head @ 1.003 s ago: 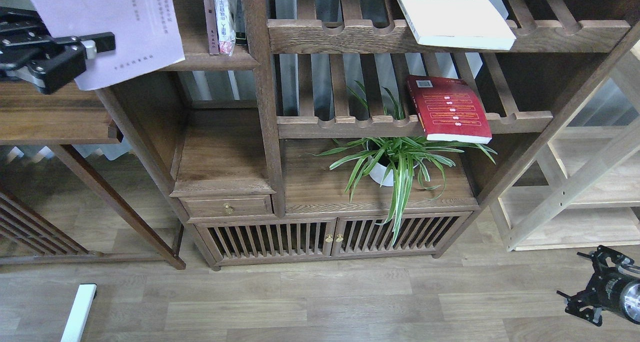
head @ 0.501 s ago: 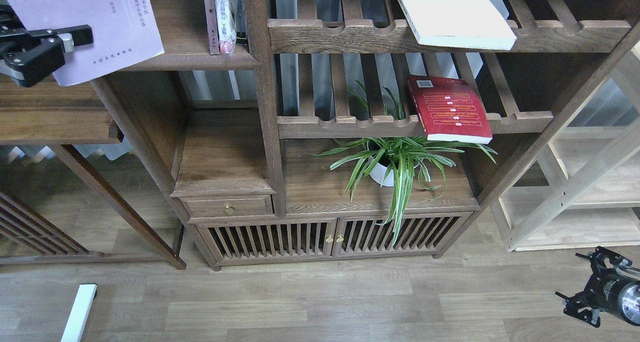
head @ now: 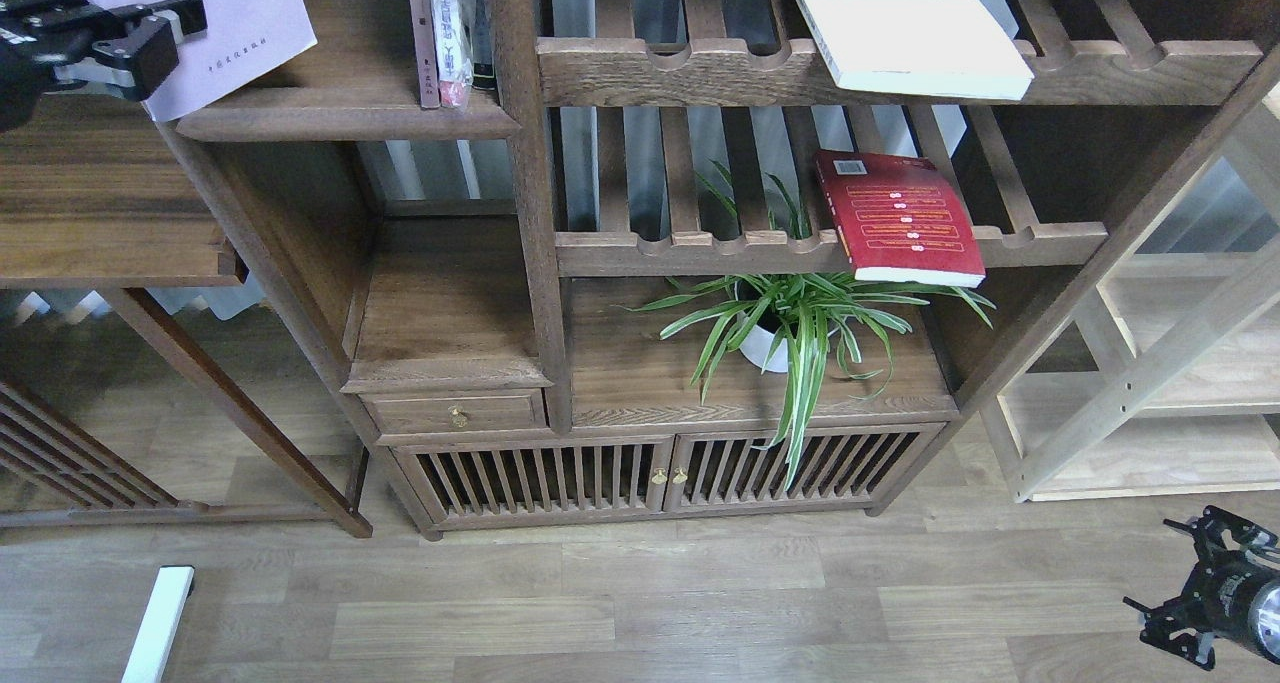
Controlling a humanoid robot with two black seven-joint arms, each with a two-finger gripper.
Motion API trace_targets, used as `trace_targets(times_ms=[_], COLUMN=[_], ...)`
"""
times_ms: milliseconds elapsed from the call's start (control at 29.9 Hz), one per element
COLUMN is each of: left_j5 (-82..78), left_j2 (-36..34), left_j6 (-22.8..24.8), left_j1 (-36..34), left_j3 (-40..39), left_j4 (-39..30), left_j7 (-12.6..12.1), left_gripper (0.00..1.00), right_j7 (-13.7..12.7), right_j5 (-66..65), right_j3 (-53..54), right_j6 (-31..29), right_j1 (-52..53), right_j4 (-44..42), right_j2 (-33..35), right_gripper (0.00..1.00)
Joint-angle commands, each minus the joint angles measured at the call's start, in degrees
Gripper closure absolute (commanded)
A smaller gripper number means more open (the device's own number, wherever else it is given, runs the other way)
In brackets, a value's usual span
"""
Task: Organize books on shelf
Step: 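Push the book into the upper shelf with the left gripper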
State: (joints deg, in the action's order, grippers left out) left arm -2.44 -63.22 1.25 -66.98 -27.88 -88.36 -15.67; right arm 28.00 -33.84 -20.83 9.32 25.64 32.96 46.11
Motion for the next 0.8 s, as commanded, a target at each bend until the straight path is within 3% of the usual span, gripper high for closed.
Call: trace_targets(times_ms=[0,234,602,769], left_j5=[-0.81,-2.83,-3.01,-3.89], left_j2=[2.92,10.82,21.55,24.80], left_j6=[-6.07,-15.22,-23.48,-26.03], left_j1=[-0.43,-1.83,-10.36,-11.59], left_j3=[0.19,0.63,6.43,6.79], left_j4=[0.64,3.71,12.24,12.95], left_j7=[-1.02,-1.99,-5.94,-6.47], left_gripper=[0.99,1.00,1.00,1.00], right_j7=[0.00,0.00,0.00,0.00], right_j5=[0.00,0.00,0.00,0.00], right_j3=[0.09,0.18,0.27,0.35], right_j6=[0.00,0.00,0.26,0.61], right_j1=[0.02,0.02,-0.68,-1.38], right_j4=[0.00,0.00,0.00,0.09], right_j2=[0.12,0.12,0.82,1.08], right_gripper=[0.00,0.00,0.00,0.00])
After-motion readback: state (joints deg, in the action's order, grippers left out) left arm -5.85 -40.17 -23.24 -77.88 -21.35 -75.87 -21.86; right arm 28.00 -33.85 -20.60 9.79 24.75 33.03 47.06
